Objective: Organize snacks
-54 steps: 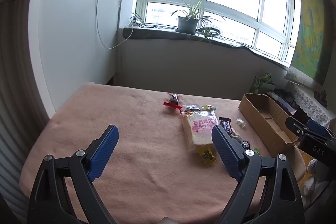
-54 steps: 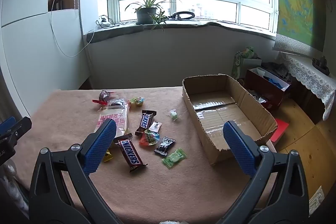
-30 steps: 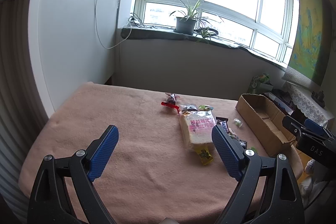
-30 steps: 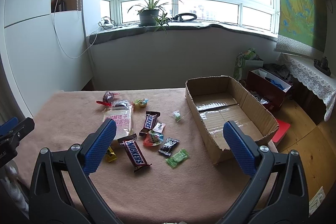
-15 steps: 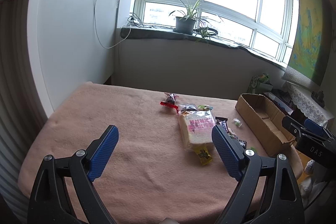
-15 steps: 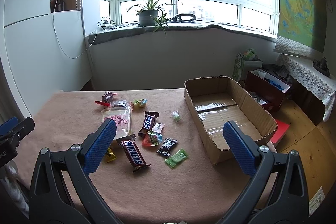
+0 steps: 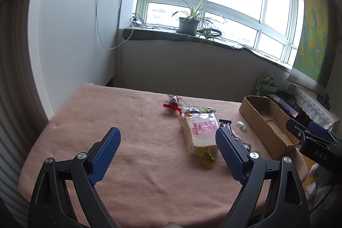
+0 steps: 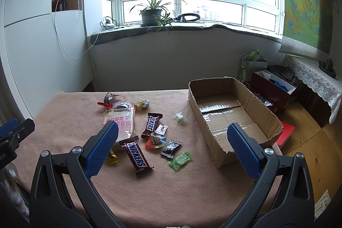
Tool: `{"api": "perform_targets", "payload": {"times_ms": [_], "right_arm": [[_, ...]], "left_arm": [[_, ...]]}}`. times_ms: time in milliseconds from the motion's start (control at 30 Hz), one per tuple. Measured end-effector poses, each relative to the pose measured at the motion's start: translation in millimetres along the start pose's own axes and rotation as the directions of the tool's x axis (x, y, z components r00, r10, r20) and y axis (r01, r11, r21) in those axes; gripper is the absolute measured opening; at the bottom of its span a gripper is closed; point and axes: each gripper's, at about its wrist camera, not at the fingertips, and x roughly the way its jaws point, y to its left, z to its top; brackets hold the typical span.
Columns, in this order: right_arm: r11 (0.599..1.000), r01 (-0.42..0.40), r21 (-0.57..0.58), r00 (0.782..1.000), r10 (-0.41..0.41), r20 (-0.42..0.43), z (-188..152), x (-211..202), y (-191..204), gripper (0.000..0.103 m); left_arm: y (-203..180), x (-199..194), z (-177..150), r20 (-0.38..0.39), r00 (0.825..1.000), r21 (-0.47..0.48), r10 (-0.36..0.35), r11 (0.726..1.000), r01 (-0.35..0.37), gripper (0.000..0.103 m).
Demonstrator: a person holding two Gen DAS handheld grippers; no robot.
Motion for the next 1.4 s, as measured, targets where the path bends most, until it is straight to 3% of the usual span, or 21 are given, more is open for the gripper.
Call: {"api": "perform_targets", "payload": {"times_ms": [967, 1233, 1400], "right_arm": [[1.0, -0.006, -0.005, 0.999, 0.006, -0.044, -3.1, 21.9, 0.1, 0.103], [0.998, -0.062, 0.02, 0.995, 0.063, -0.072, -4.0, 38.9, -0.5, 0.103], [0.987, -0.154, 0.042, 0.984, 0.158, -0.088, -2.9, 51.0, 4.9, 0.103]], "left_arm": [[1.8, 18.4, -3.6, -0.043, 0.999, -0.018, -0.015, 1.0, 0.014, 0.09], [7.8, 34.6, -4.3, -0.081, 0.995, -0.043, -0.052, 0.998, 0.048, 0.09], [17.1, 51.5, -5.5, -0.121, 0.987, -0.1, -0.11, 0.99, 0.098, 0.09]]}}
